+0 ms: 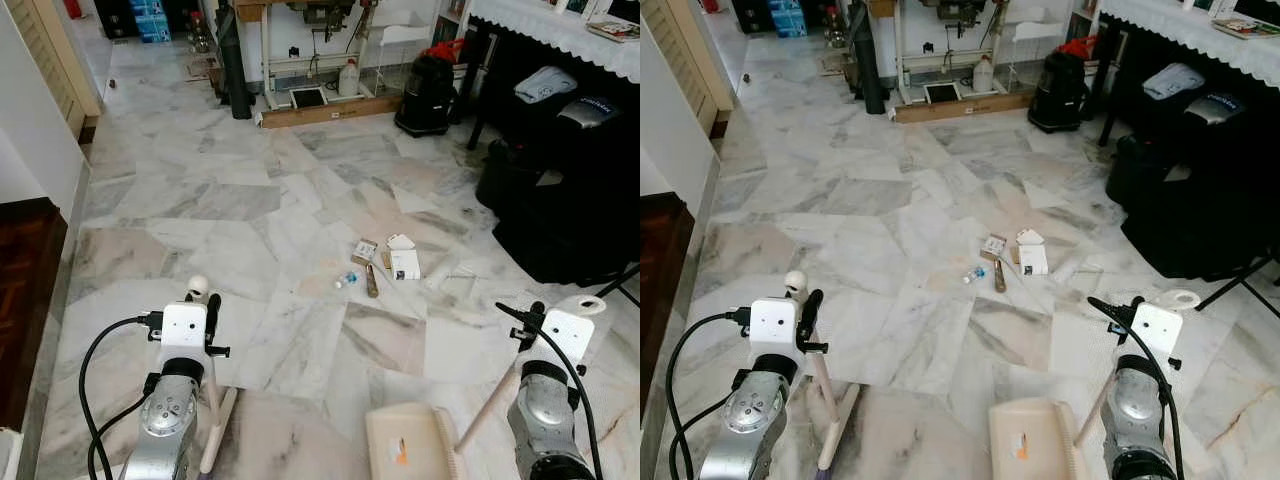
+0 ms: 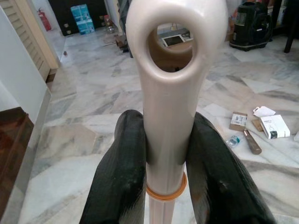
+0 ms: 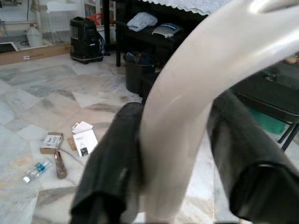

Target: Sweep floor

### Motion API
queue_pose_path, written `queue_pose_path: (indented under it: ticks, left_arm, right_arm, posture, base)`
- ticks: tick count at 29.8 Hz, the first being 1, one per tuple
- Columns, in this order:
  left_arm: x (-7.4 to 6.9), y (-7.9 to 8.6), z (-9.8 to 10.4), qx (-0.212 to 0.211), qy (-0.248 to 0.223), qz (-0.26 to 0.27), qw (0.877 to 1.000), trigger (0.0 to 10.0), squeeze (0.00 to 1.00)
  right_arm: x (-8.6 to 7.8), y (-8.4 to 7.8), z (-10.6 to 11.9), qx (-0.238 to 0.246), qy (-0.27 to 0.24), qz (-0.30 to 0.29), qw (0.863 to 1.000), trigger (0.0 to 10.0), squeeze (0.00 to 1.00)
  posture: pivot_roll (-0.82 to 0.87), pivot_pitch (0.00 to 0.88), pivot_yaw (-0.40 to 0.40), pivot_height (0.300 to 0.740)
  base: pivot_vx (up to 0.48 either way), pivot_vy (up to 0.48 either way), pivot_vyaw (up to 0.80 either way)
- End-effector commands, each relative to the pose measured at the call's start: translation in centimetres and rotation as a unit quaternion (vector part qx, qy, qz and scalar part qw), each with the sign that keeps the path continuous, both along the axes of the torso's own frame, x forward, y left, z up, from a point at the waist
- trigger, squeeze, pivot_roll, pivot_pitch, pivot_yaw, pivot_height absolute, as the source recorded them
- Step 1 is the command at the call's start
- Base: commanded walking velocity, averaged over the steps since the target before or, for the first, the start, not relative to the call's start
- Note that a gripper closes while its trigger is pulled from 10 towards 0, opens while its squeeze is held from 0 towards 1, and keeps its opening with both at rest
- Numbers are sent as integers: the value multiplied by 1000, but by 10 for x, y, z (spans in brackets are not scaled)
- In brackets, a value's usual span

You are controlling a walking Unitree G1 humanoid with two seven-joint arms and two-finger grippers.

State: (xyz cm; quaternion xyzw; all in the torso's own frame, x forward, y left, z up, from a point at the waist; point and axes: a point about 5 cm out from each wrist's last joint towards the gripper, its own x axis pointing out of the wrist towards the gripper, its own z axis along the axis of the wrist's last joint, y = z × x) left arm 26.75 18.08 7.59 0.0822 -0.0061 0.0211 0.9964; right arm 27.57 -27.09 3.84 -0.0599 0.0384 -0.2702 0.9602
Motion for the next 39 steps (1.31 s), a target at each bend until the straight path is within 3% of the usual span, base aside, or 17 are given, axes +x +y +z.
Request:
queue_pose_path:
  ticks: [1, 19, 25, 39]
  left_arm:
    - [2, -1, 10, 5, -21, -8, 1000, 10000, 0]
    - [4, -5, 9, 3, -16, -20, 1000, 10000, 0]
    - [4, -6, 9, 2, -16, -21, 1000, 10000, 0]
    - [4, -9, 7, -5, -12, -28, 1000, 10000, 0]
  right_arm:
    - [5, 1, 6, -4, -16, 7, 1000, 10000, 27]
    - [-5, 1, -7, 7, 12, 0, 1000, 10000, 0]
    - [-6, -6, -6, 4, 21, -10, 1000, 10000, 0]
    - [-20, -28, -12, 24, 41, -106, 993, 10000, 0]
  posture:
    - [9, 0, 6, 740]
    - [5, 0, 10, 740]
    - [5, 0, 10, 740]
    - [-4, 0, 8, 740]
  base:
    - [0, 0, 0]
    - [0, 0, 0]
    - [0, 0, 0]
    - [0, 0, 0]
